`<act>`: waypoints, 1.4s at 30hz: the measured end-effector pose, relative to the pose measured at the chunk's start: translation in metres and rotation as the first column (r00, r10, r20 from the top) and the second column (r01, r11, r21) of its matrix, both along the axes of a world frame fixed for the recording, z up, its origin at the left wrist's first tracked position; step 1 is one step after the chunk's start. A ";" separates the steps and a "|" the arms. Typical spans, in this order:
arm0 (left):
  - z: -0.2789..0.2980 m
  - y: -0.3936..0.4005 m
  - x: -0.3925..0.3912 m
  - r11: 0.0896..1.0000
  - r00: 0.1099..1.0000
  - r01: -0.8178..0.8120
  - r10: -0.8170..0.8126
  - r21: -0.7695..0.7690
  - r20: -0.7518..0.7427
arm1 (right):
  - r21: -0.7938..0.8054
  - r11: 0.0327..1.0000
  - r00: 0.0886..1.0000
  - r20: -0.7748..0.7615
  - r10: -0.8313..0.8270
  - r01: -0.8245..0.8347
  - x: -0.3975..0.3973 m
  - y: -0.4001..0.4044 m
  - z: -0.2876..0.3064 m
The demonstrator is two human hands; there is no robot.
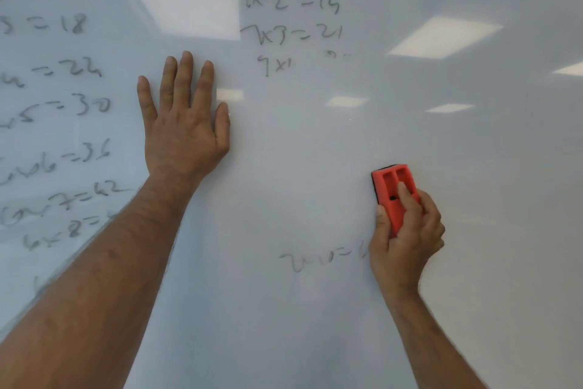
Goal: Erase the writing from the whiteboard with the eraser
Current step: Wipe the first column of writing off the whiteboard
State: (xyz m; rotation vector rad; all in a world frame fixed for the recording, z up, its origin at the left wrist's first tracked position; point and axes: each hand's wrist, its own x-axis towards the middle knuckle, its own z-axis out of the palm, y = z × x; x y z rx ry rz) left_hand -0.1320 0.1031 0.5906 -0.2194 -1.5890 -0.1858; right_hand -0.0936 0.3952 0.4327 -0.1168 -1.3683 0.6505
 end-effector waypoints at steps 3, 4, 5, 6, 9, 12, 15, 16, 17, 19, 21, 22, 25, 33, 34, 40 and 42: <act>0.000 0.000 0.000 1.000 1.000 -0.005 0.005 0.006 0.004 | -0.045 0.998 0.999 -0.002 0.050 -0.050 0.002 -0.036 -0.013; 0.000 0.000 0.000 1.000 1.000 -0.007 0.007 0.008 0.005 | -0.007 0.998 0.998 -0.001 0.065 -0.065 0.004 -0.051 -0.019; 0.000 0.000 0.000 1.000 1.000 -0.008 0.008 0.009 0.006 | 0.051 0.996 0.997 0.006 0.077 -0.077 0.005 -0.066 -0.026; 0.000 0.000 0.000 1.000 1.000 -0.008 0.008 0.008 0.005 | 0.124 0.988 0.996 0.019 0.085 -0.087 0.005 -0.081 -0.034; 0.001 0.000 0.000 1.000 1.000 -0.003 0.003 0.006 0.006 | 0.400 0.913 0.997 0.059 0.059 -0.077 0.001 -0.119 -0.063; 0.001 -0.001 0.000 1.000 1.000 0.005 -0.005 0.011 0.006 | 0.657 0.752 0.998 0.057 0.010 -0.045 -0.003 -0.133 -0.089; 0.000 -0.001 0.000 1.000 1.000 0.012 -0.012 0.010 0.001 | 0.827 0.561 0.998 0.049 -0.030 -0.024 -0.006 -0.116 -0.099; 0.000 -0.001 0.000 1.000 1.000 0.016 -0.016 0.010 -0.001 | 0.870 0.493 0.998 0.038 -0.046 -0.011 -0.006 -0.107 -0.098; 0.000 -0.001 0.000 1.000 1.000 0.020 -0.019 0.008 -0.002 | 0.903 0.430 0.998 0.021 -0.066 0.010 -0.006 -0.095 -0.096; 0.000 -0.001 0.000 1.000 1.000 0.023 -0.023 0.006 -0.002 | 0.932 0.359 0.996 -0.011 -0.093 0.044 -0.005 -0.071 -0.086; 0.001 -0.001 -0.001 1.000 1.000 0.023 -0.023 0.004 -0.005 | 0.916 0.395 0.994 -0.025 -0.102 0.064 -0.003 -0.047 -0.069; 0.000 -0.002 -0.001 1.000 1.000 0.021 -0.021 0.003 -0.005 | 0.895 0.439 0.994 -0.035 -0.104 0.077 -0.002 -0.036 -0.058; 0.000 -0.003 0.000 1.000 1.000 0.012 -0.012 0.005 -0.003 | 0.757 0.641 0.990 -0.065 -0.124 0.130 0.001 -0.017 -0.015; 0.001 -0.002 0.005 1.000 1.000 0.022 -0.022 0.010 0.009 | 0.626 0.772 0.993 -0.100 -0.057 0.107 -0.006 -0.050 0.035; 0.002 -0.002 0.005 1.000 1.000 0.027 -0.028 0.012 0.009 | 0.768 0.624 0.990 -0.122 -0.077 0.143 -0.007 -0.053 0.029; 0.012 -0.005 0.007 0.999 0.999 0.040 -0.040 0.018 -0.009 | 0.905 0.383 0.982 -0.167 -0.087 0.187 -0.012 -0.041 0.066; 0.022 -0.007 0.007 0.999 0.999 0.039 -0.039 0.017 -0.020 | 0.872 0.443 0.978 -0.184 -0.095 0.208 -0.013 -0.038 0.096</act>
